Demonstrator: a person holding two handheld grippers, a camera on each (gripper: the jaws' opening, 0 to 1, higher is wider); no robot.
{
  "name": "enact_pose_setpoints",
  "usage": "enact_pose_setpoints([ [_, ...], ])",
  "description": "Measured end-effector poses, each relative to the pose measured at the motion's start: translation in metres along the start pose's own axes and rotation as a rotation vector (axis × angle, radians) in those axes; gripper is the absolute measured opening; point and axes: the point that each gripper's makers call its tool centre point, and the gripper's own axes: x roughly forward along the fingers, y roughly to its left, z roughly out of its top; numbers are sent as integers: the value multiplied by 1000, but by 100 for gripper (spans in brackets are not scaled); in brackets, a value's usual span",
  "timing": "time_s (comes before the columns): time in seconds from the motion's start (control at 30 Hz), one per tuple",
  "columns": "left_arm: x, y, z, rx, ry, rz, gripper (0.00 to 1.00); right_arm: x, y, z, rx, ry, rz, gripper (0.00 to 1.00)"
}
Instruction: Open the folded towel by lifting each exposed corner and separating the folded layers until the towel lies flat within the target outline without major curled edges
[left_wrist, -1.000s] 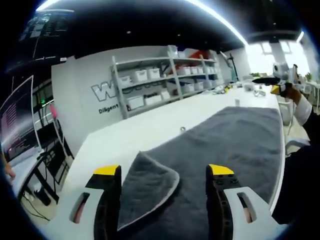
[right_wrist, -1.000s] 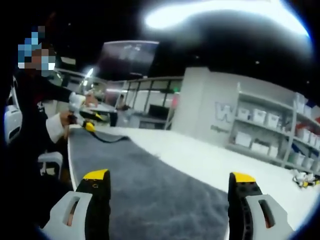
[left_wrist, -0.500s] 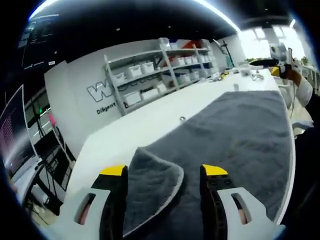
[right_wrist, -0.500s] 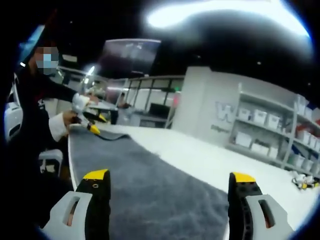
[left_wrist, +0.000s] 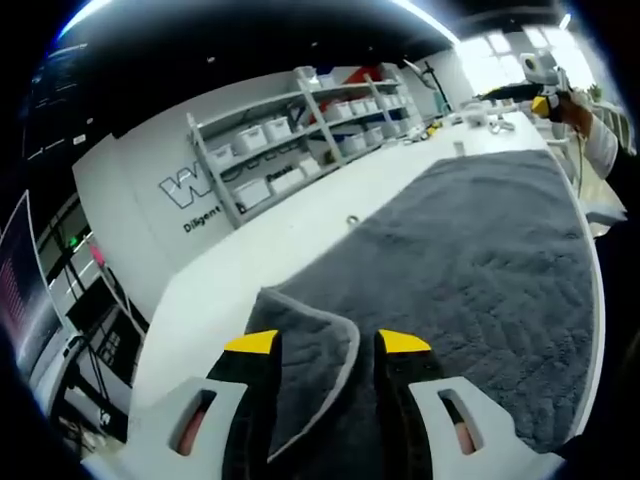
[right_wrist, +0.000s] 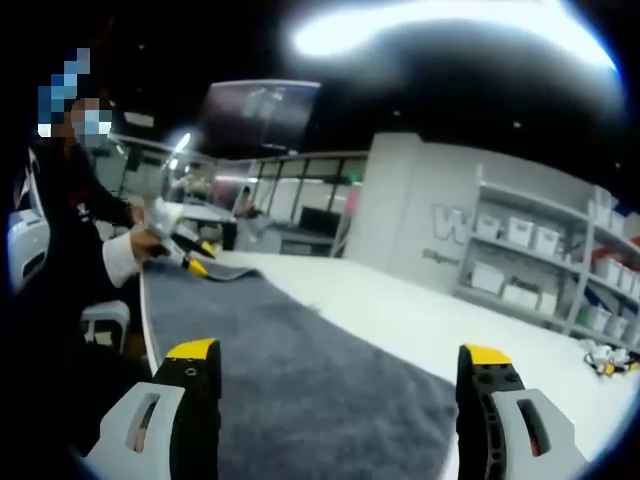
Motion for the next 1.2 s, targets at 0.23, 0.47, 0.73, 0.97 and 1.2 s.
enact_pose_setpoints([
  [0.23, 5, -4, -3, 7, 23, -5, 31, -7, -5, 2, 6, -12, -14, 99],
  [0.47, 12, -7, -11, 64, 74, 7, 25, -8, -6, 3, 7, -15, -20, 99],
  [0.73, 9, -5, -12, 113, 100, 22, 18, -9, -6, 0, -4, 0, -24, 99],
  [0.97, 15, -10, -15, 164, 153, -11, 9, -14, -10, -2, 6, -7, -29, 99],
  [1.2, 13, -6, -5, 178, 142, -11, 3, -18, -16, -8, 12, 5, -41, 99],
])
